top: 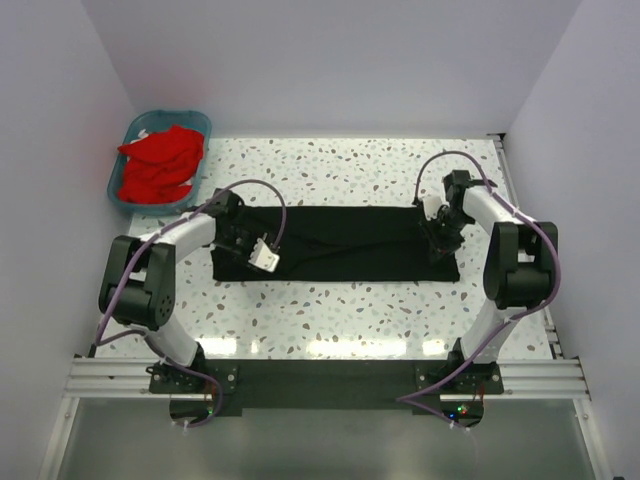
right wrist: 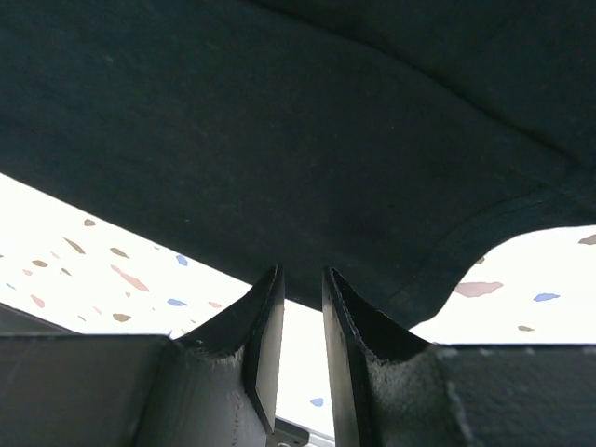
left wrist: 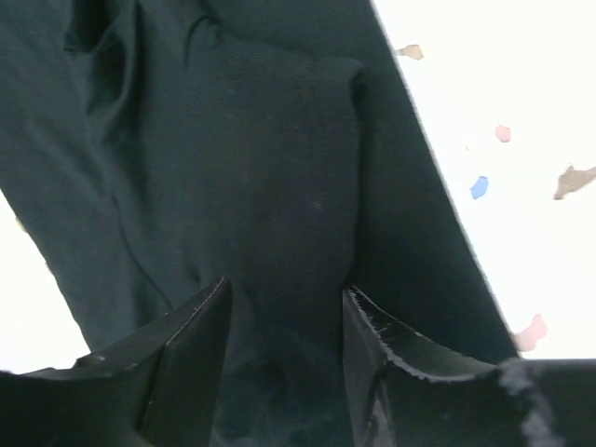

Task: Fold and stack the t-shirts
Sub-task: Fold the tshirt

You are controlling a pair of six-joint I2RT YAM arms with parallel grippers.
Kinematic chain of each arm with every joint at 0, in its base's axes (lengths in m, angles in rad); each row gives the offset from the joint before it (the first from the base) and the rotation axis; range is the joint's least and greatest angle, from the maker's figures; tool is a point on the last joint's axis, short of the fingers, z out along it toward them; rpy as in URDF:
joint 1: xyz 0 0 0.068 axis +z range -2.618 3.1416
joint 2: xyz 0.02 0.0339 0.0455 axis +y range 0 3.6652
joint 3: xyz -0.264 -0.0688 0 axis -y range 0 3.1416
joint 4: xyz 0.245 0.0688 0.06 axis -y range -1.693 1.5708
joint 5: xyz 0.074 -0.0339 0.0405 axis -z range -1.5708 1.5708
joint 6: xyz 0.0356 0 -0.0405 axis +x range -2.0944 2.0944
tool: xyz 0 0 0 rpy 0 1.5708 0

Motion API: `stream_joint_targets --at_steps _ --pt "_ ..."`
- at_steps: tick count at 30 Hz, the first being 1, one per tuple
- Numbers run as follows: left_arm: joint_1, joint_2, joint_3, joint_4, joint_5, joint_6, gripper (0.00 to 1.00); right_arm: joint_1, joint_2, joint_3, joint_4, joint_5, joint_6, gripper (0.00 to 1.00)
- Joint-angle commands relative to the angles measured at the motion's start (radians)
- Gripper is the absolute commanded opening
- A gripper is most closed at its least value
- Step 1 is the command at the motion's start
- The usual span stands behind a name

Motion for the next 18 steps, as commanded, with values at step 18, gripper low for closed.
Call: stream_joint_targets --at_steps 18 --pt "-0.013 0.296 0.381 0.244 0.052 -0.405 0.13 -0.001 0.002 -0.032 0.012 0.068 -0.017 0.27"
